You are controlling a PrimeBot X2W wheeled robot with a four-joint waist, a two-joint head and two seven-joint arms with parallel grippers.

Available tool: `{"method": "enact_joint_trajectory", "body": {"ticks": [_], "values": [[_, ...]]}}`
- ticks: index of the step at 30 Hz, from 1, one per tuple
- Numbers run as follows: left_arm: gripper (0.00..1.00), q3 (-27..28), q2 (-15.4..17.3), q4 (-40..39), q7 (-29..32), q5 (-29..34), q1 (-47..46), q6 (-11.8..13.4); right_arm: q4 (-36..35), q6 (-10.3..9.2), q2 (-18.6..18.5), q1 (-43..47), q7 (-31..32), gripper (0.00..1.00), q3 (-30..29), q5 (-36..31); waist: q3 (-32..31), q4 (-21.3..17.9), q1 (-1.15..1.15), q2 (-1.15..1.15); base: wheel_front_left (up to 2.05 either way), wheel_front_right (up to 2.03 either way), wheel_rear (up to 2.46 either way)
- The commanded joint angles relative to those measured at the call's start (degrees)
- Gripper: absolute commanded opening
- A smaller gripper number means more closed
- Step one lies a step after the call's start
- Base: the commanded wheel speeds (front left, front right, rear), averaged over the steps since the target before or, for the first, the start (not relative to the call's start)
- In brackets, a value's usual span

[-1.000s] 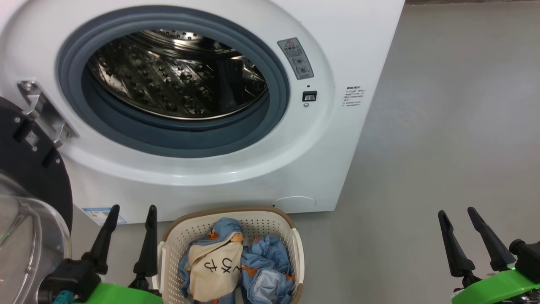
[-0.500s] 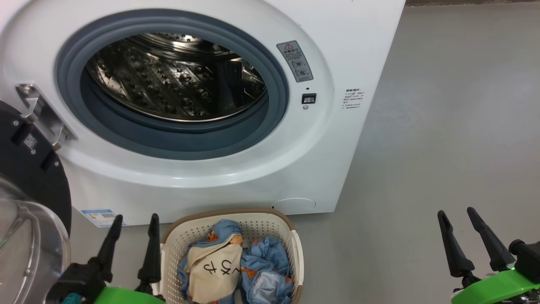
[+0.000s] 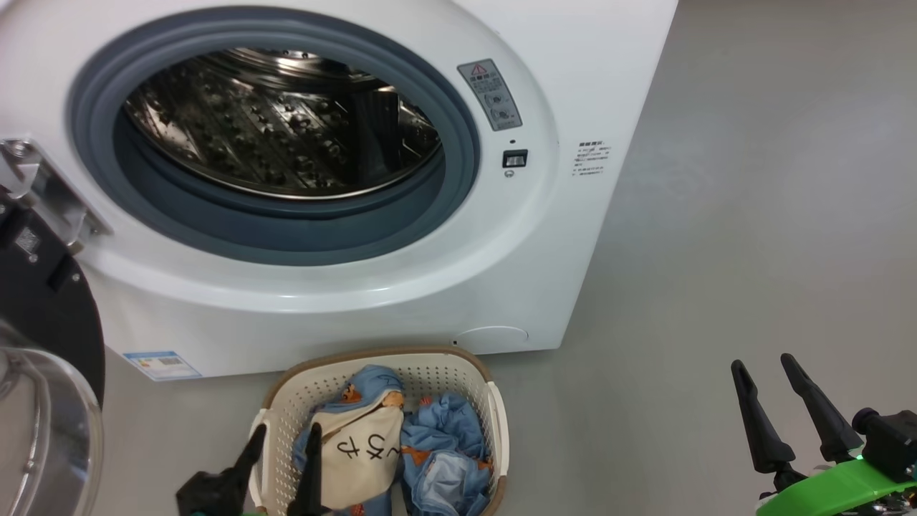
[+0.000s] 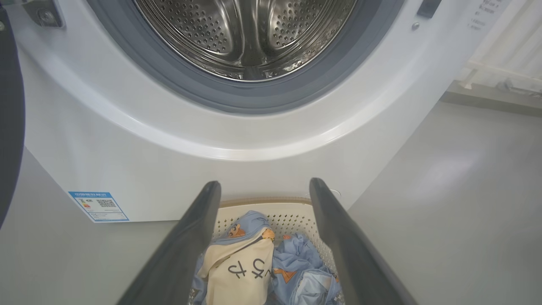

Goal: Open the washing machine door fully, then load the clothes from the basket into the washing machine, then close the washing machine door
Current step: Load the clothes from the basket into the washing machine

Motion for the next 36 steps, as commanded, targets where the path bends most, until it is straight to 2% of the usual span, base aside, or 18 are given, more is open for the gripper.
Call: {"method": "enact_joint_trajectory", "body": {"ticks": [1,12,24,36], "values": [[1.00,1.15,0.11,0.60,-0.37,1.08,-2.54,0.10,-1.48,0.31,-0.86,-1.51,-0.70,1.00,1.01,-0.29,0.92,-0.62,0.00,0.00,0.00,0.00,0.00],[1.00,-1.76,-0.65,14.28,-0.37,1.55,-10.41,0.60,-2.02,0.31,0.13,-4.96,-0.70,1.00,1.60,-0.33,7.01,-3.89,0.00,0.00,0.00,0.00,0.00],[1.00,-2.72,-0.70,28.71,-0.37,2.59,-20.84,2.42,-2.38,0.31,2.11,-9.87,-0.70,1.00,2.37,-0.33,14.63,-7.59,0.00,0.00,0.00,0.00,0.00],[1.00,-2.68,0.14,39.96,-0.37,2.84,-28.90,4.33,-2.37,0.31,4.59,-13.85,-0.70,1.00,3.50,-0.07,20.44,-10.98,0.00,0.00,0.00,0.00,0.00]]}}
